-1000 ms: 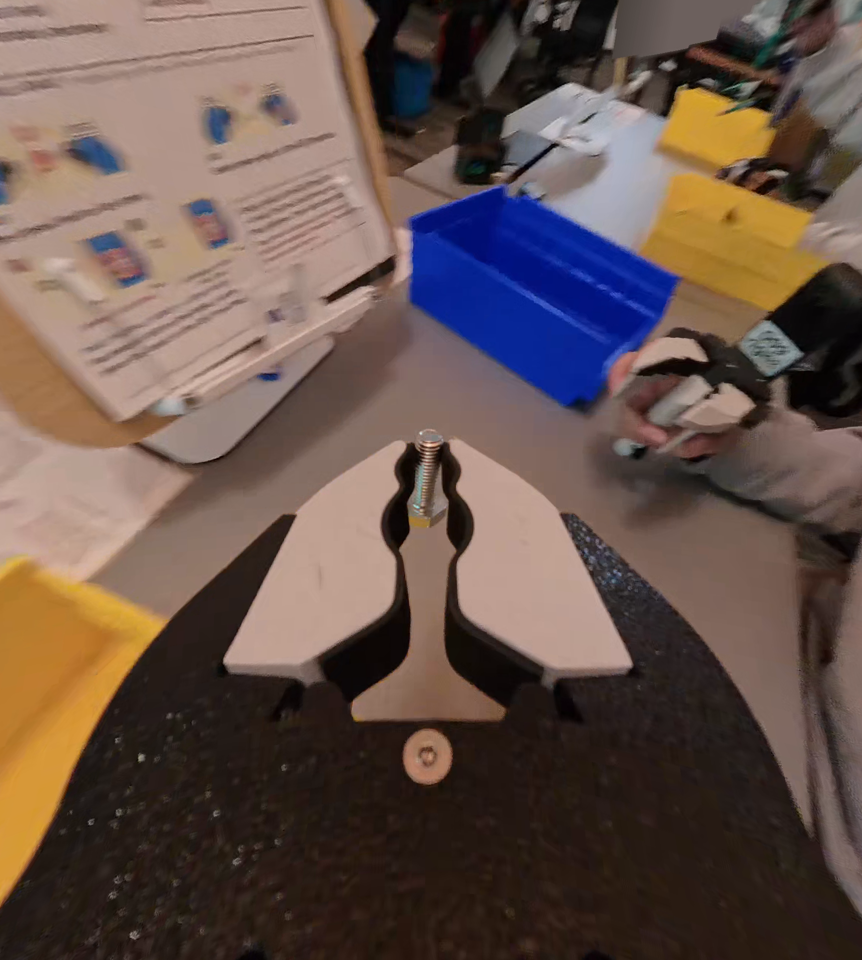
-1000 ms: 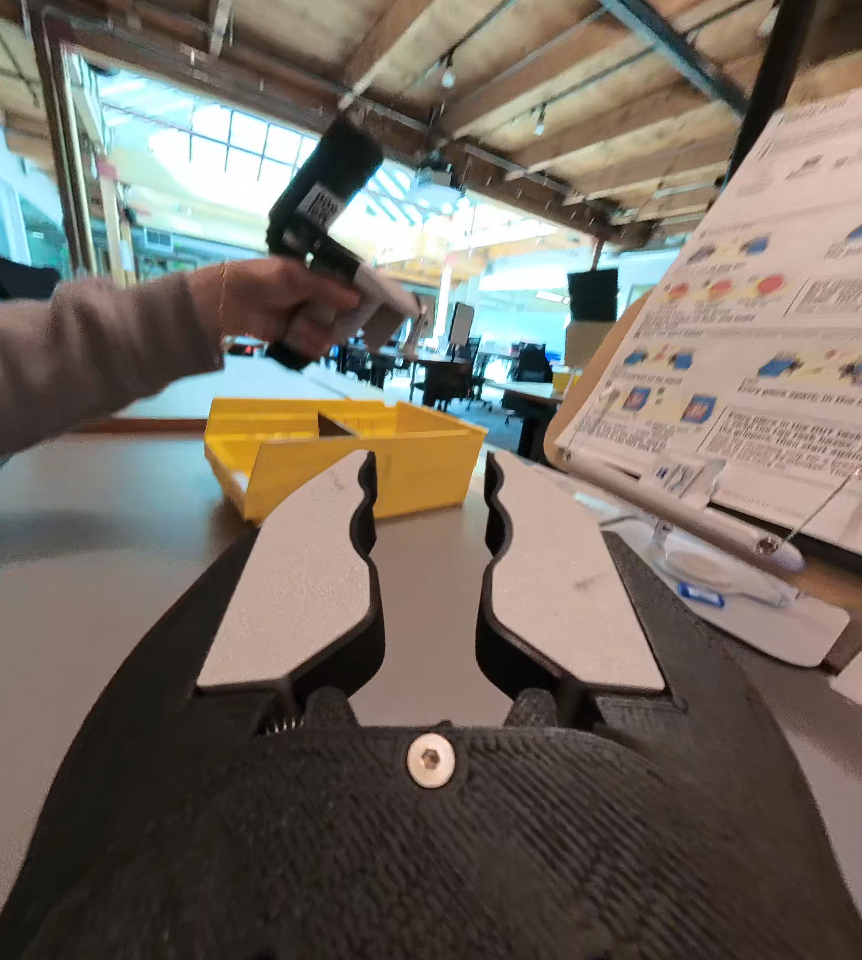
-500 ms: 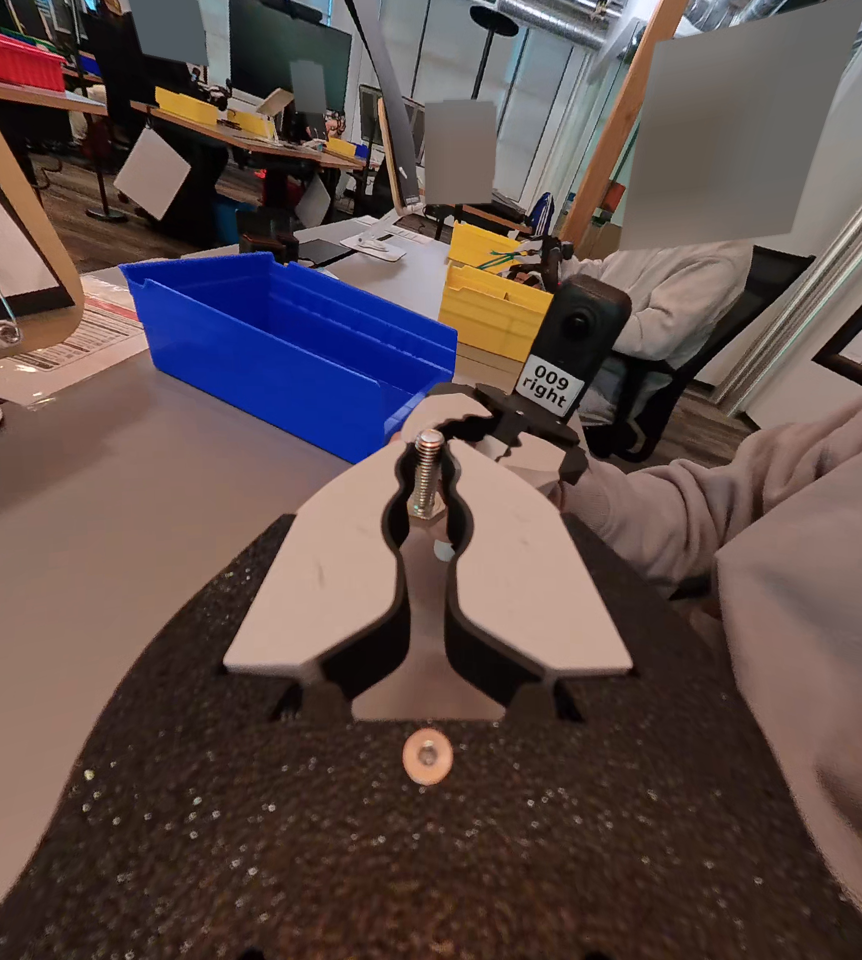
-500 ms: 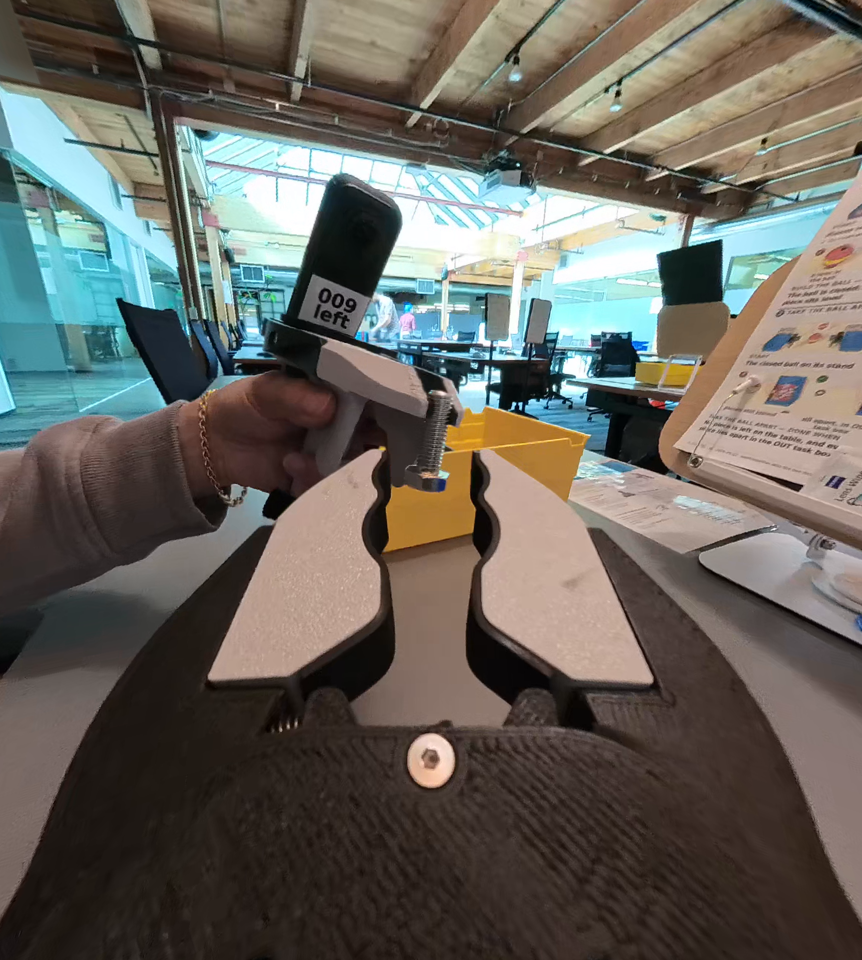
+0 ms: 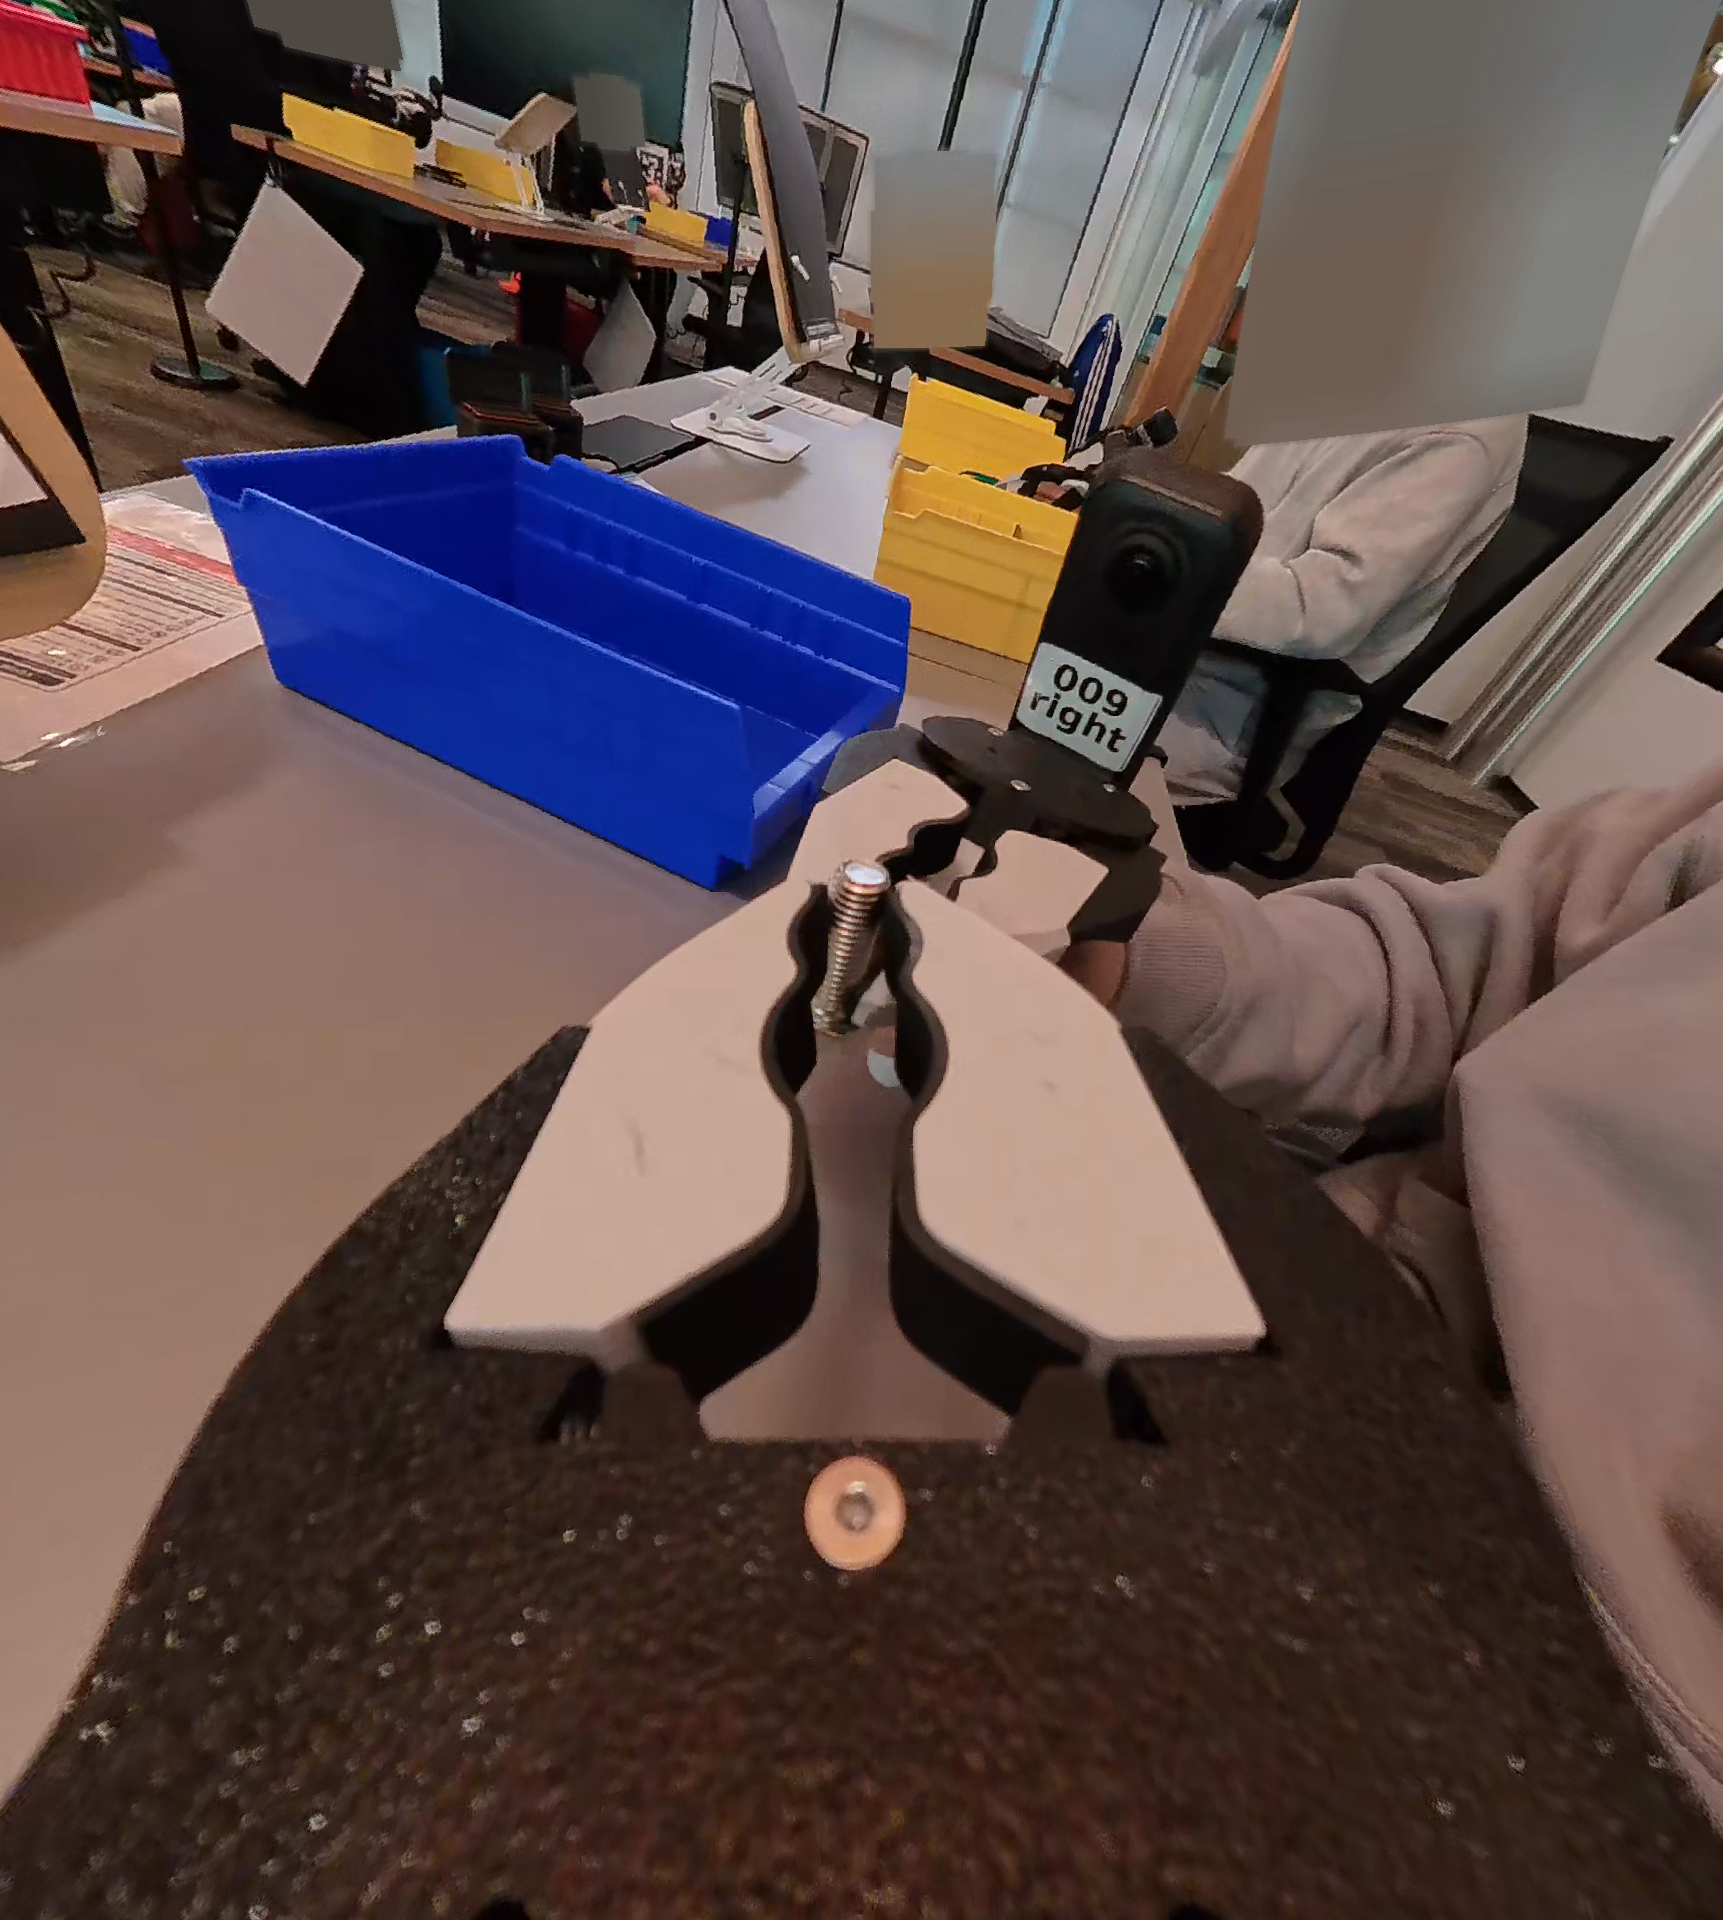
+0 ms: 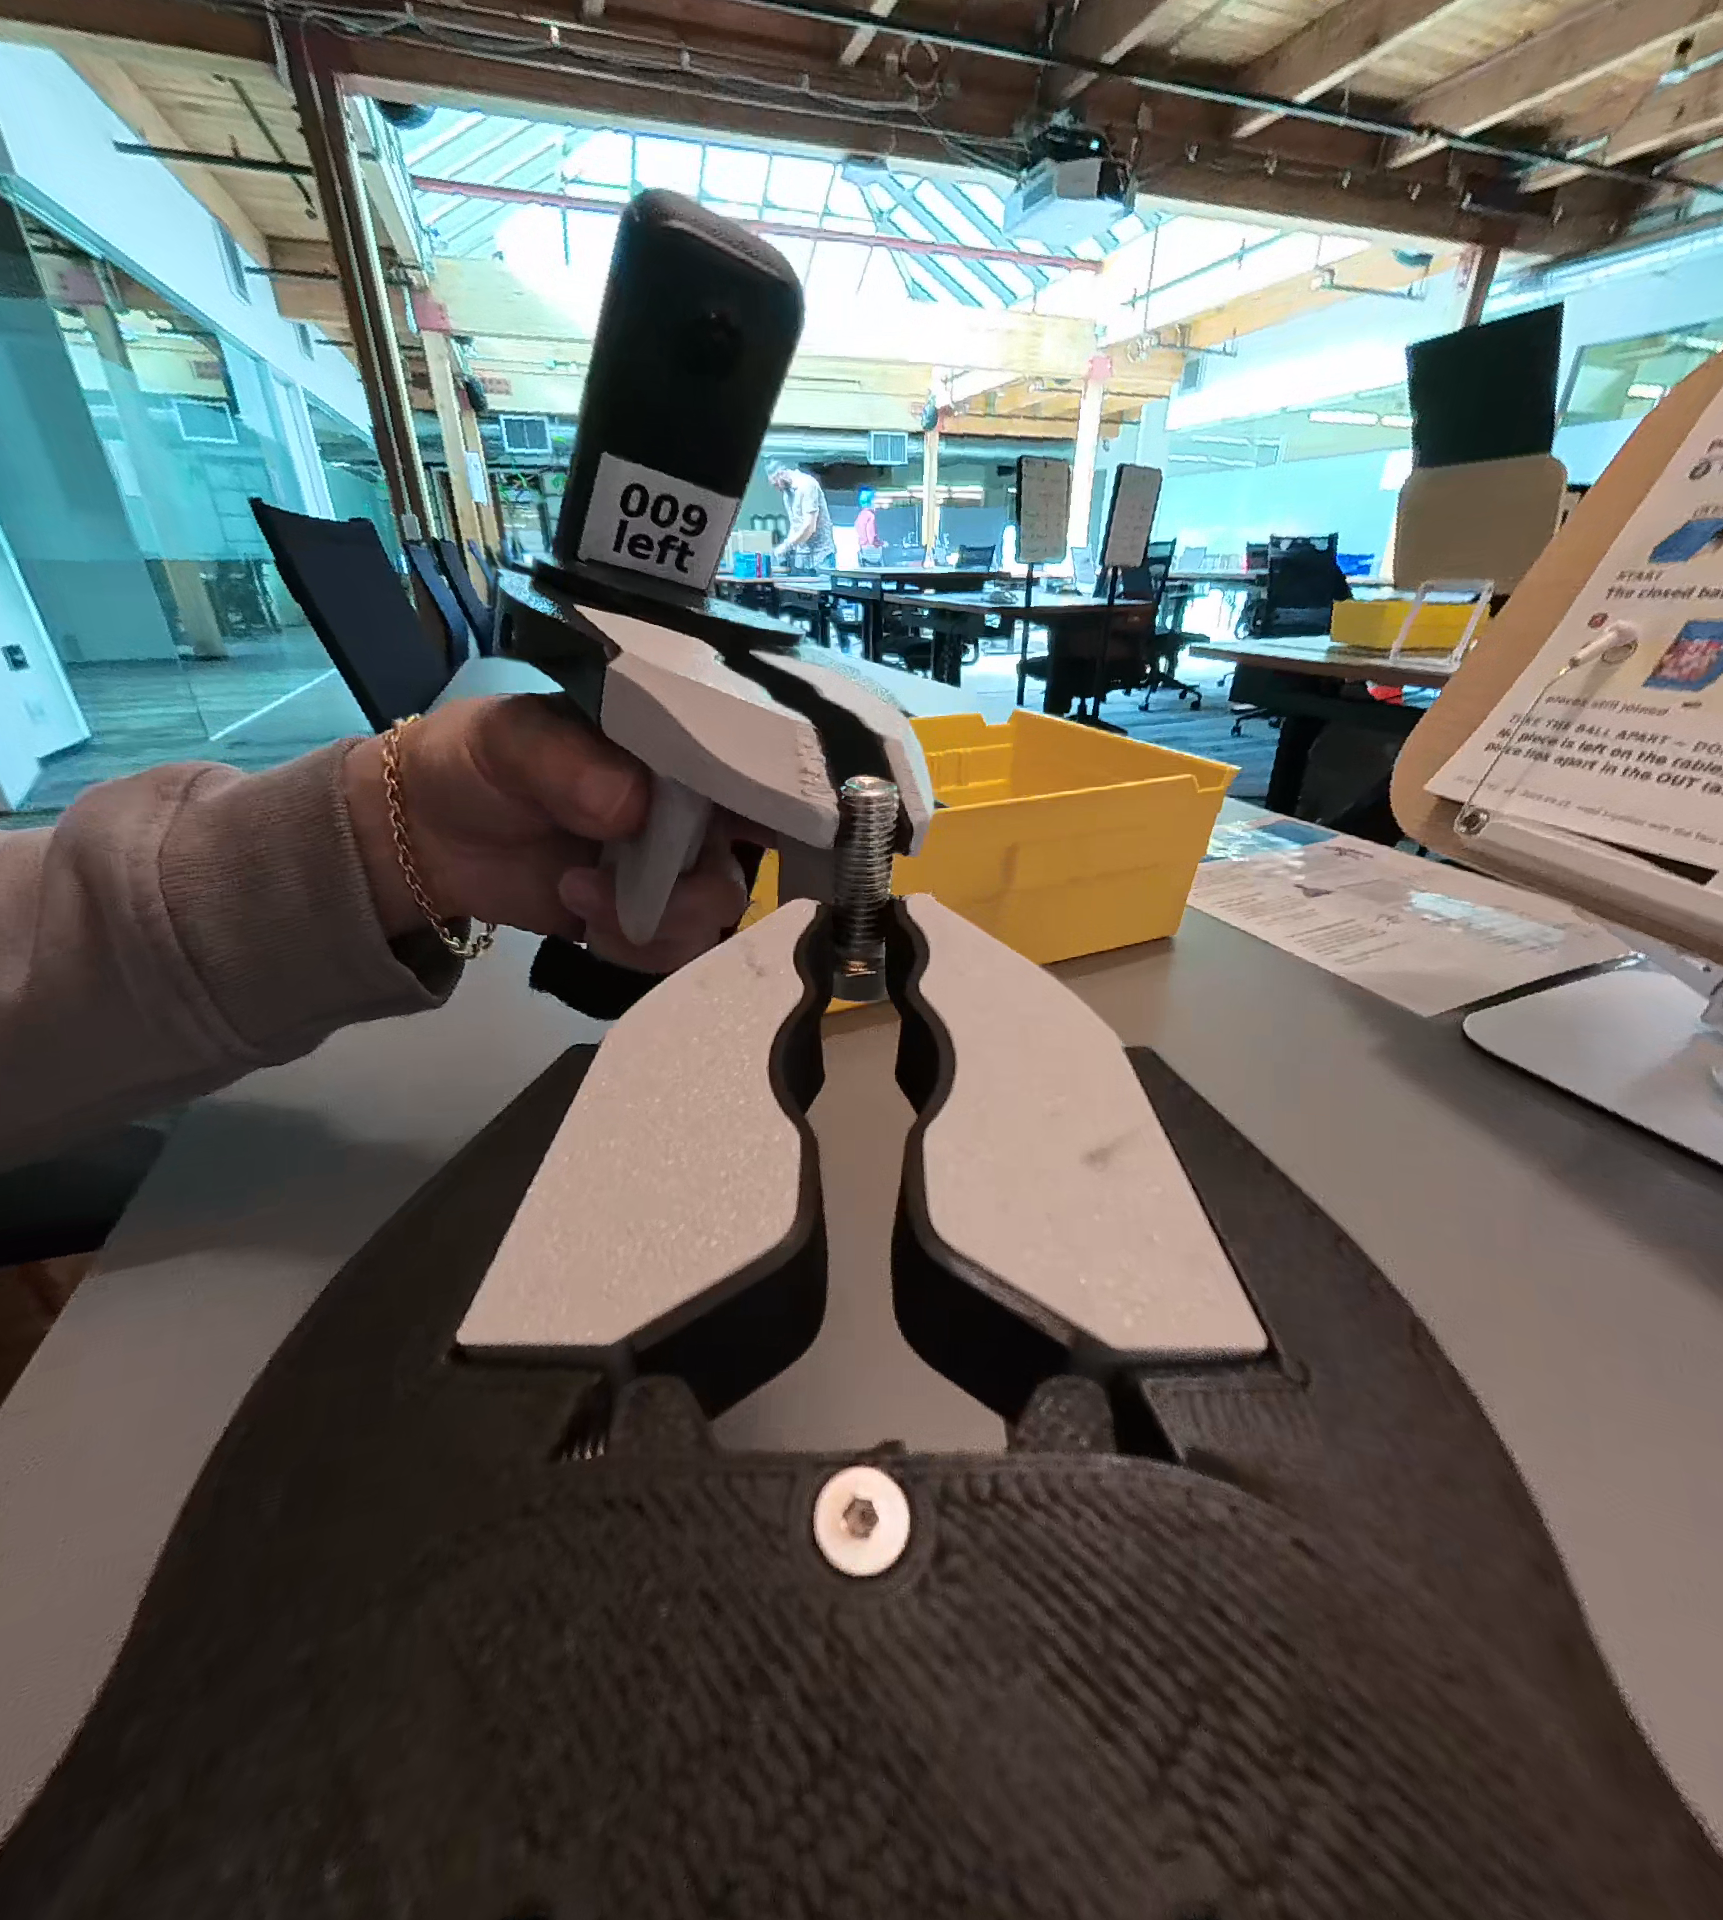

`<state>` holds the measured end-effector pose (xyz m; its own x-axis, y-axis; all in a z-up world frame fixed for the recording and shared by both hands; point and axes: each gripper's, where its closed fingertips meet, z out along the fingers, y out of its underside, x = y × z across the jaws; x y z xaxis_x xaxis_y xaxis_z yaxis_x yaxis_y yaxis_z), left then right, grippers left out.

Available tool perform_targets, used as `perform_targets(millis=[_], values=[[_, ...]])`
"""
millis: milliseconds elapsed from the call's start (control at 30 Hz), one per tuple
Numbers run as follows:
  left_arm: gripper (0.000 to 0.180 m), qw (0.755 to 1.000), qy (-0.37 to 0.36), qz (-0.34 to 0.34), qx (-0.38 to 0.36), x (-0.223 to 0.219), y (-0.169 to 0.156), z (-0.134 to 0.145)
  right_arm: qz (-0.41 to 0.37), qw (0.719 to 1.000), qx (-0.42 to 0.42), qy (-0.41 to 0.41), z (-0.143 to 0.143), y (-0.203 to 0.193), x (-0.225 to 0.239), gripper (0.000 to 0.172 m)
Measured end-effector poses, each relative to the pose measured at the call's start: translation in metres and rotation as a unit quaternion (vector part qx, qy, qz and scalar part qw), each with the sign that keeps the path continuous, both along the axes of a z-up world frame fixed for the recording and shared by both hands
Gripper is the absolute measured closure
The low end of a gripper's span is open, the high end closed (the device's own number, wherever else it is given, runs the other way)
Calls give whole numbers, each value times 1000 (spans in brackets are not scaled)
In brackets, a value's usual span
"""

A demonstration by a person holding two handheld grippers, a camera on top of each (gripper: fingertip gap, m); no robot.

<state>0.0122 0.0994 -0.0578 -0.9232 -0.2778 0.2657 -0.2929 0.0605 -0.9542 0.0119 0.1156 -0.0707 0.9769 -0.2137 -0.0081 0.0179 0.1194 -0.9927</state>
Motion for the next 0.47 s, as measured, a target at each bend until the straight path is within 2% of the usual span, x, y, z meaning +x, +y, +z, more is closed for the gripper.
perform_targets(millis=[67, 100, 133, 167, 233, 300, 400, 467], values=[[171, 1000, 4, 4, -7, 0, 1, 3, 16, 999, 13, 28, 2, 0, -1, 162], [165, 1000, 3, 11, -15, 1, 3, 8, 17, 999, 20, 41, 2, -2, 1, 162], [150, 999, -2, 21, -29, 3, 7, 17, 16, 998, 22, 49, 2, -4, 3, 162], [145, 998, -11, 33, -45, 4, 14, 27, 15, 998, 25, 55, 1, -7, 6, 162], [156, 994, -37, 81, -69, 9, 34, 48, 7, 998, 29, 60, 1, -12, 11, 162], [156, 984, -54, 157, -60, 19, 64, 62, -12, 998, 27, 60, 0, -18, 18, 162], [156, 958, -56, 276, 53, 32, 128, 59, -38, 998, 20, 55, 0, -25, 25, 162], [155, 925, -34, 343, 159, 38, 179, 45, -48, 997, 16, 52, 0, -27, 28, 162]])
